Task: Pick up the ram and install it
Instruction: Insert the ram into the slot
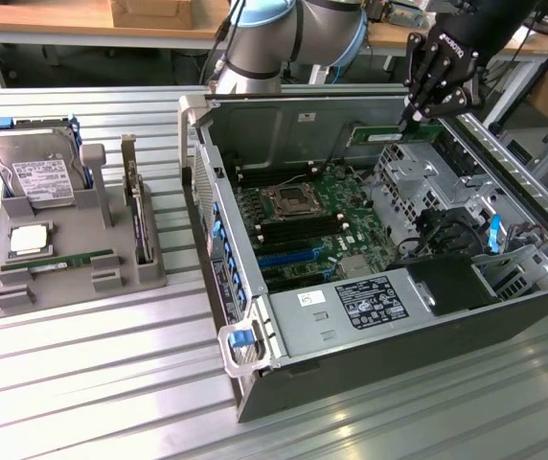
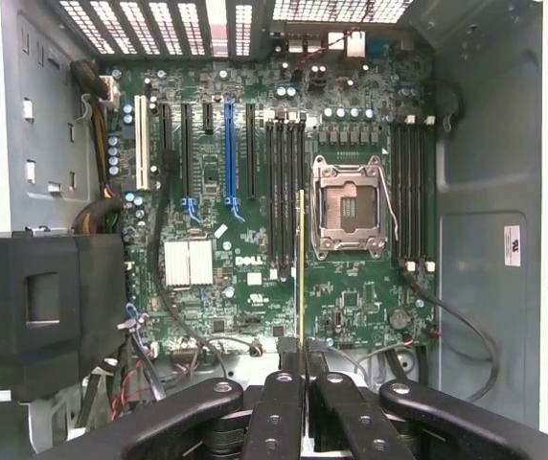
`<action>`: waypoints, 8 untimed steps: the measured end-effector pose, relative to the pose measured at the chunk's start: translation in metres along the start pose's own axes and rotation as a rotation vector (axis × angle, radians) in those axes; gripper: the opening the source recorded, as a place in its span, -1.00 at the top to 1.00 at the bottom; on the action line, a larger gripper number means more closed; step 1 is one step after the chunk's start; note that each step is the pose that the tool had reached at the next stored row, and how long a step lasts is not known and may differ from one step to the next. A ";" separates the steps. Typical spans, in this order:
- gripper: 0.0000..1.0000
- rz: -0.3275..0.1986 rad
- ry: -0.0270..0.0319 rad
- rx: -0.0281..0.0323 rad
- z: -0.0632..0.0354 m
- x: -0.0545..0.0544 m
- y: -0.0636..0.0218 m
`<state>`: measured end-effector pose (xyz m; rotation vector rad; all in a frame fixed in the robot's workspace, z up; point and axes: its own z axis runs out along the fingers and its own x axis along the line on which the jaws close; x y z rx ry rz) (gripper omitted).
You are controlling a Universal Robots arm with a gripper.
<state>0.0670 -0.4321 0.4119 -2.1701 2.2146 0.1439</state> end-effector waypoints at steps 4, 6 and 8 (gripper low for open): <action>0.76 0.000 -0.0001 0.0000 0.0084 0.001 -0.0002; 0.76 0.000 -0.0001 0.0000 0.0121 0.001 -0.0003; 0.76 0.000 0.0000 0.0000 0.0151 0.001 -0.0004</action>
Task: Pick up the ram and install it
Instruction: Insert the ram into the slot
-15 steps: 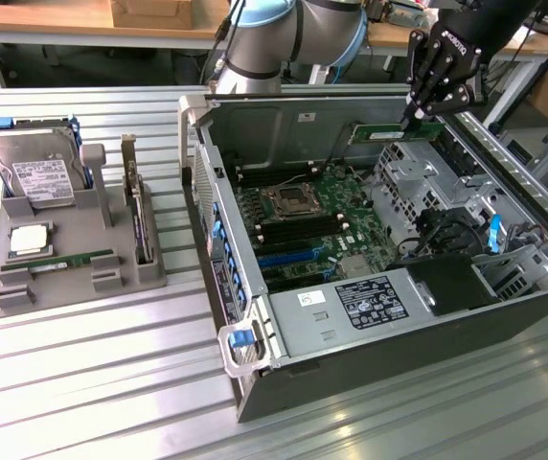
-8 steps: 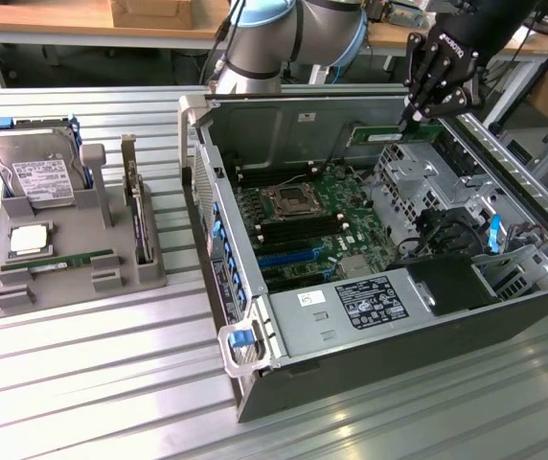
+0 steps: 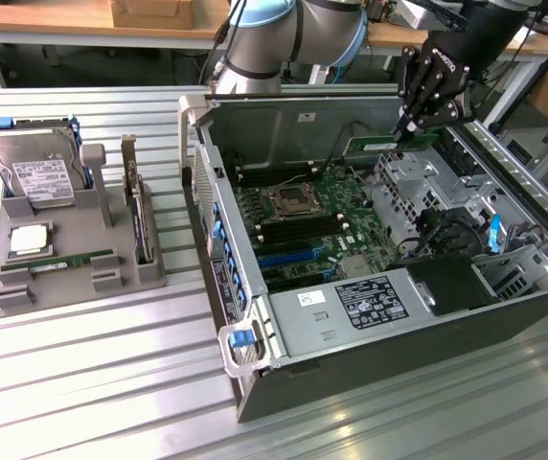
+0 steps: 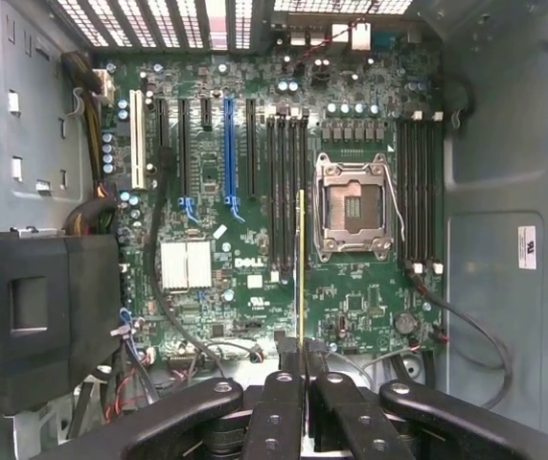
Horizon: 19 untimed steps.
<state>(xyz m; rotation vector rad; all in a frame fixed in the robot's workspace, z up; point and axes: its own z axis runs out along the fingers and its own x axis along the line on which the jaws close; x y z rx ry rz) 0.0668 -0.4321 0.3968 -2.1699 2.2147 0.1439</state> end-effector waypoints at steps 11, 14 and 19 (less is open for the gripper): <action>0.76 0.000 0.0000 0.0000 0.0138 0.001 -0.0006; 0.76 0.000 0.0000 0.0000 0.0160 0.001 -0.0006; 0.76 0.000 -0.0001 0.0000 0.0210 0.002 -0.0008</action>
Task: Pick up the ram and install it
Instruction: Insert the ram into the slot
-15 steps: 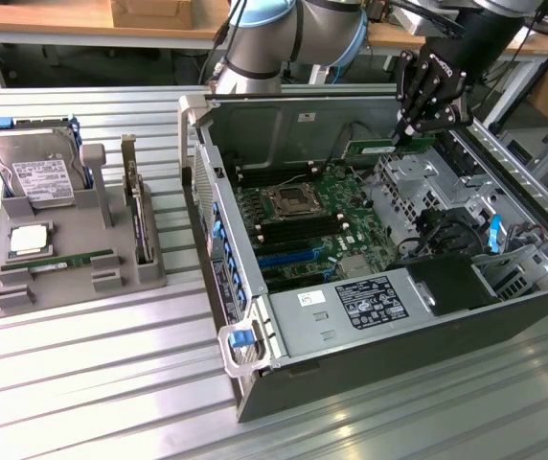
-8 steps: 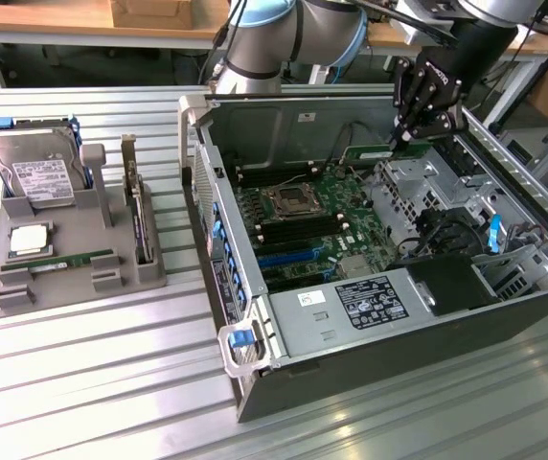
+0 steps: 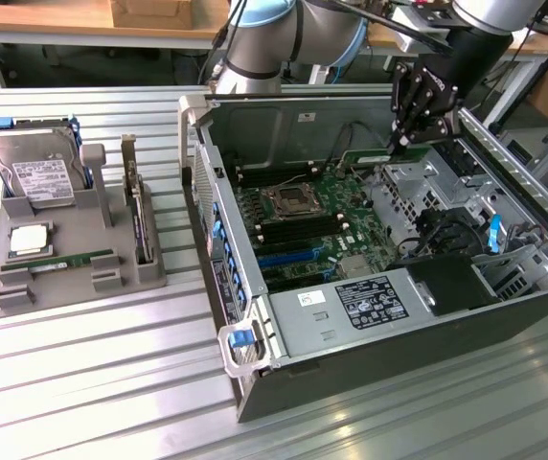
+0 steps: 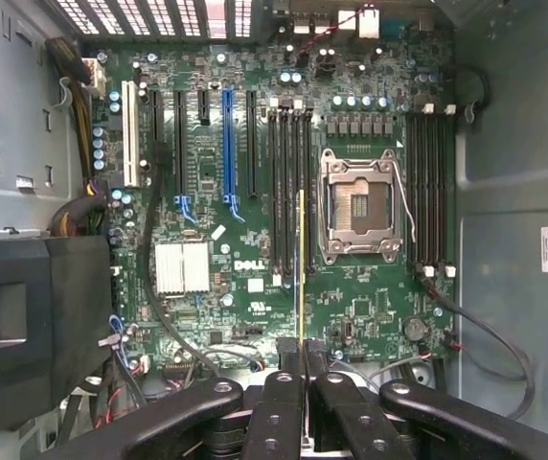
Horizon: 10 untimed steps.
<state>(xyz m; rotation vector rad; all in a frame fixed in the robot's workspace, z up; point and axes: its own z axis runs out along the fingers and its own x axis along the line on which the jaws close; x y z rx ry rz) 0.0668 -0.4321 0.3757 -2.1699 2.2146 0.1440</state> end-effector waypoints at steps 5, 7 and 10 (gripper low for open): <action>0.76 0.000 0.0001 0.0000 0.0037 0.000 -0.0001; 0.76 0.000 0.0001 0.0000 0.0058 0.001 -0.0002; 0.76 0.000 0.0001 0.0000 0.0087 0.001 -0.0004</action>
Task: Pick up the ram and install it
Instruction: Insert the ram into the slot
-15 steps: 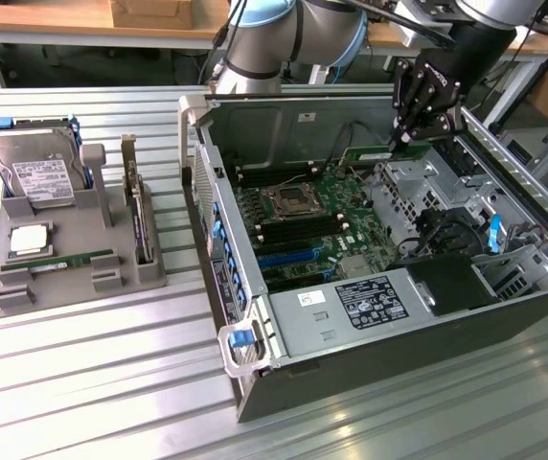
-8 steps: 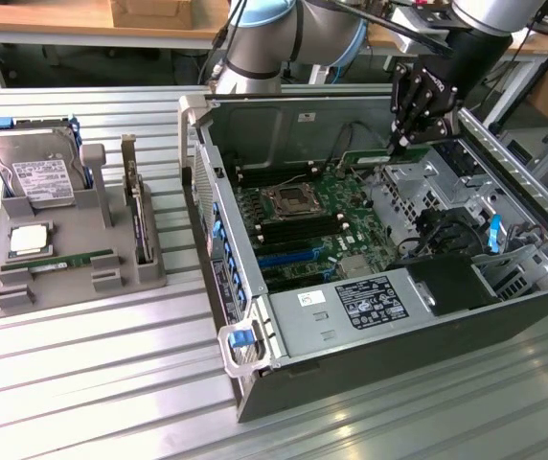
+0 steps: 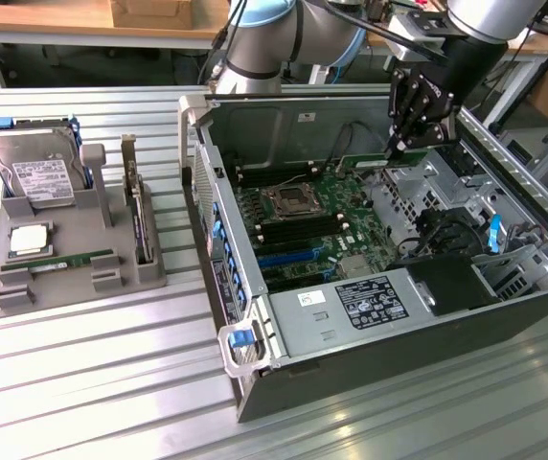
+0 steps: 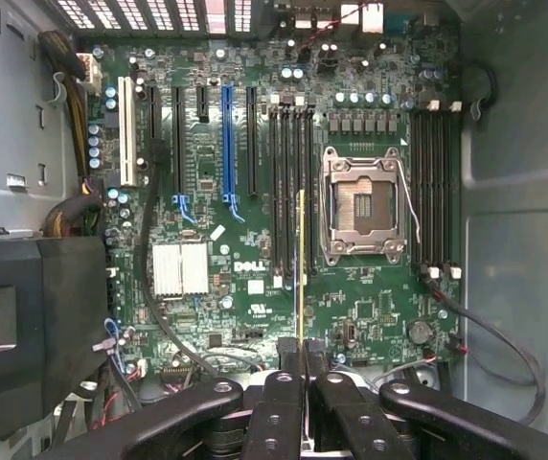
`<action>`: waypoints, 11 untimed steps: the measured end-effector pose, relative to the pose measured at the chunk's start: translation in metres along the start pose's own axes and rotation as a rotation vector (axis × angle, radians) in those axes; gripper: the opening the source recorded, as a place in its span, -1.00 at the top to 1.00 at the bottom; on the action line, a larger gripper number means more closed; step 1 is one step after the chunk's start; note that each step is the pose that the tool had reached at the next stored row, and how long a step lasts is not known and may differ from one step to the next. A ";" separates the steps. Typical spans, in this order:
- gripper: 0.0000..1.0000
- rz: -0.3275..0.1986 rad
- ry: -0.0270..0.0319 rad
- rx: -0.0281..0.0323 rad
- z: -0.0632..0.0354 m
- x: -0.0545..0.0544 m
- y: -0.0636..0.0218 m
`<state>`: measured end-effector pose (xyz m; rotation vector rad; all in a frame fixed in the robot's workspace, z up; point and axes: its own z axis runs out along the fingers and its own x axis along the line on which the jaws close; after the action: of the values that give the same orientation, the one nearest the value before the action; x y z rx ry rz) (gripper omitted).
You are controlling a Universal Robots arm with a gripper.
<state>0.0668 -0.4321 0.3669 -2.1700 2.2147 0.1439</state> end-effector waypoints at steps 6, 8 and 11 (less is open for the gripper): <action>0.76 0.000 -0.0001 0.0000 0.0044 0.000 -0.0002; 0.76 0.000 0.0000 0.0000 0.0065 0.001 -0.0003; 0.76 0.000 0.0000 0.0000 0.0088 0.001 -0.0003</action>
<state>0.0668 -0.4321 0.3581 -2.1700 2.2147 0.1440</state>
